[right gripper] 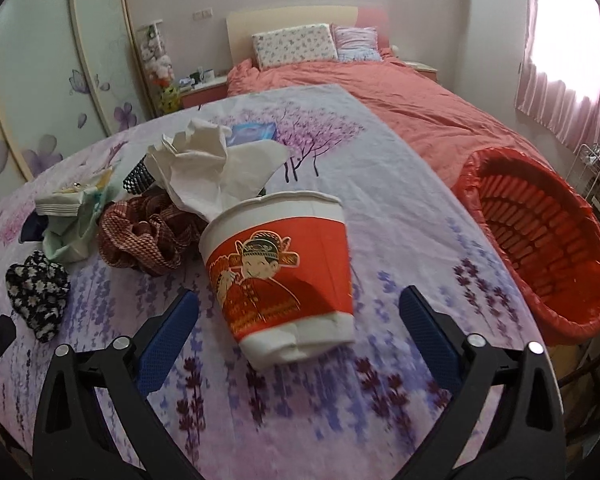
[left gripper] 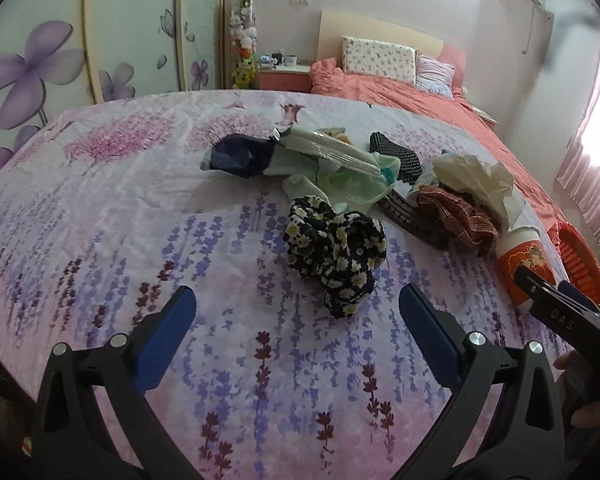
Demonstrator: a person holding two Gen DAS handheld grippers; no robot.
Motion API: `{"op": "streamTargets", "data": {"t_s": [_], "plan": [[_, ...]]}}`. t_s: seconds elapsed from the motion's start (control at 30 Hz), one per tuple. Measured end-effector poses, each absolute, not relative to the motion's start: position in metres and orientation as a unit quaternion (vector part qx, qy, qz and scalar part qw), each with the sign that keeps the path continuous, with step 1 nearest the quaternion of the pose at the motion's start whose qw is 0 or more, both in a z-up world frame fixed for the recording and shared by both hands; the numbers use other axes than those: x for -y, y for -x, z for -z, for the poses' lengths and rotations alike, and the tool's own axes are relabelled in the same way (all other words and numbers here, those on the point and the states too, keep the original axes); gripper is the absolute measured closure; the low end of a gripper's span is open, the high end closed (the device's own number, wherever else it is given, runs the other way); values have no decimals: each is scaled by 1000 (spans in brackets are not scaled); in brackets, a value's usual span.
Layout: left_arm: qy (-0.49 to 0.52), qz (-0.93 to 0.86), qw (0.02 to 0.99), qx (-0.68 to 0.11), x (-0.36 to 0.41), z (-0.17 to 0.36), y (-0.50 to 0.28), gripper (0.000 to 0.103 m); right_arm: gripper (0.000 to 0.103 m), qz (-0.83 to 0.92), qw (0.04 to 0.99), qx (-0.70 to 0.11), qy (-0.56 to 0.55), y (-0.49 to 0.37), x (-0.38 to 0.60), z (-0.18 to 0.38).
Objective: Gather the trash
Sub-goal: 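Grasp the floral cloth with the left tool while the right tool grasps the red paper cup, then carry the floral cloth and red cup to the orange basket and release both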
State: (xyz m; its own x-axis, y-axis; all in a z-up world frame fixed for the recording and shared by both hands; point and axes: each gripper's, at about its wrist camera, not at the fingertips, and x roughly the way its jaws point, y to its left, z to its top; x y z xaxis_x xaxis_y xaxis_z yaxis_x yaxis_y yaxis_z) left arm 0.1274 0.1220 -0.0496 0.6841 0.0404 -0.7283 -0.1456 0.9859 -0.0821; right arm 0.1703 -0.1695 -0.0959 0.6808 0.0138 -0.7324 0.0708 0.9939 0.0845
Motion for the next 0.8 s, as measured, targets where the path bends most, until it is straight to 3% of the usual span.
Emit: {"op": "streamTargets", "data": {"t_s": [0.1, 0.2, 0.3, 0.37, 0.43, 0.53, 0.63, 0.8], "plan": [[67, -49, 913, -399, -122, 54, -137, 4, 19, 9, 910, -411, -61, -177, 169, 99], [71, -41, 908, -411, -122, 59, -150, 15, 29, -3, 905, -419, -69, -179, 170, 103], [76, -33, 903, -423, -123, 65, -163, 25, 30, -3, 908, -414, -63, -175, 169, 102], [80, -29, 898, -431, -124, 69, -169, 34, 31, -4, 909, -413, -61, -175, 168, 102], [90, -17, 894, -439, -125, 73, -172, 55, 31, -8, 909, -412, -64, -172, 169, 101], [96, 1, 894, -438, -125, 73, -173, 77, 31, -11, 910, -409, -69, -169, 174, 100], [91, 9, 897, -431, -123, 69, -167, 83, 31, -10, 911, -405, -77, -162, 183, 98], [91, 20, 902, -422, -120, 59, -154, 85, 31, -4, 915, -395, -79, -150, 195, 94]]}}
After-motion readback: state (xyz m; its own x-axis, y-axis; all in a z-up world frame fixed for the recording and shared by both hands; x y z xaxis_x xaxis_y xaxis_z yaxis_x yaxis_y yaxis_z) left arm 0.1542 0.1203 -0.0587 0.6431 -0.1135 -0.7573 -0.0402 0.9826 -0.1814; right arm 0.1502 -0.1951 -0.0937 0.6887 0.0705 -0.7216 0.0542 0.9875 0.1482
